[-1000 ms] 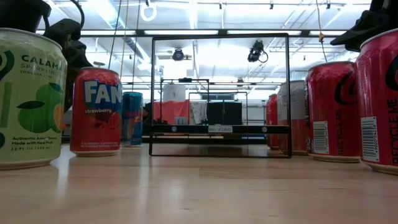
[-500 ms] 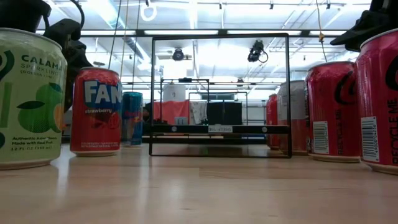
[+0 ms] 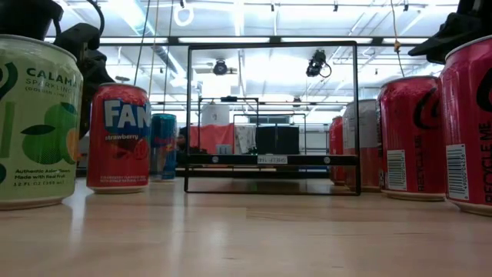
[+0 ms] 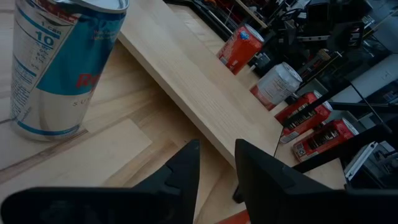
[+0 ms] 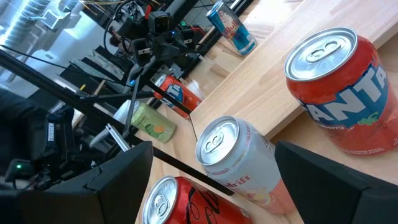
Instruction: Place canned beverage on shelf
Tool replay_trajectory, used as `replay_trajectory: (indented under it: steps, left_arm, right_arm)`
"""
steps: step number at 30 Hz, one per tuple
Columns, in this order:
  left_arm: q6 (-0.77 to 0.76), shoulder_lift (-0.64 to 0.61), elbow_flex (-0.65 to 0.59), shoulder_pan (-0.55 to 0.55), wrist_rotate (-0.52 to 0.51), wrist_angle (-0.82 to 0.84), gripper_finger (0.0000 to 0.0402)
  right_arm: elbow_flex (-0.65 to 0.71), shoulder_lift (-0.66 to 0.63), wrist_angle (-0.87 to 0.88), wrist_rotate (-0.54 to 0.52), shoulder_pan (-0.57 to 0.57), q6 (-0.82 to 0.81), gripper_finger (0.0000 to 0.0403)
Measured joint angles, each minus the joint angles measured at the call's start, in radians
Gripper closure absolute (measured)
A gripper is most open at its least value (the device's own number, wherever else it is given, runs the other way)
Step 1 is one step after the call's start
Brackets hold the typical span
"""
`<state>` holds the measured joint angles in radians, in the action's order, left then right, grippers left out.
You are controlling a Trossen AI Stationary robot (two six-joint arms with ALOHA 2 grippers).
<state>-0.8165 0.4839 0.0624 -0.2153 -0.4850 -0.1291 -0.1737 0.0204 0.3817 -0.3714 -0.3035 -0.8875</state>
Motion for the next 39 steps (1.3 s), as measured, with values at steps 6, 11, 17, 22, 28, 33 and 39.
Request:
replay_trajectory:
  steps: [6, 11, 17, 22, 28, 33, 39]
  left_arm:
    - [-0.064, 0.000, 0.000, 0.001, -0.002, -0.039, 0.0292]
    - [-0.189, 0.028, 0.000, 0.040, -0.172, -0.213, 0.0292]
    - [-0.179, 0.034, 0.000, 0.087, -0.139, -0.388, 0.0292]
    - [-0.186, 0.033, 0.000, 0.086, -0.043, -0.553, 0.0292]
    - [-0.132, 0.033, 0.046, 0.075, 0.049, -0.689, 0.0292]
    - [0.055, 0.081, 0.241, 0.012, 0.047, -0.587, 0.0292]
    - [0.189, 0.217, 0.519, -0.014, -0.018, -0.302, 0.0292]
  right_arm:
    - [0.000, 0.000, 0.000, 0.000, 0.000, 0.000, 0.0055]
    - [0.000, 0.000, 0.000, 0.000, 0.000, 0.000, 0.0055]
    - [0.000, 0.000, -0.003, 0.000, 0.000, 0.000, 0.0055]
    - [0.000, 0.000, -0.006, 0.000, 0.000, 0.000, 0.0055]
    - [0.000, 0.000, -0.006, 0.000, 0.000, 0.000, 0.0055]
    - [0.000, 0.000, -0.031, -0.002, 0.000, -0.001, 0.0055]
    - [0.000, 0.000, -0.180, -0.003, 0.000, -0.053, 0.0055]
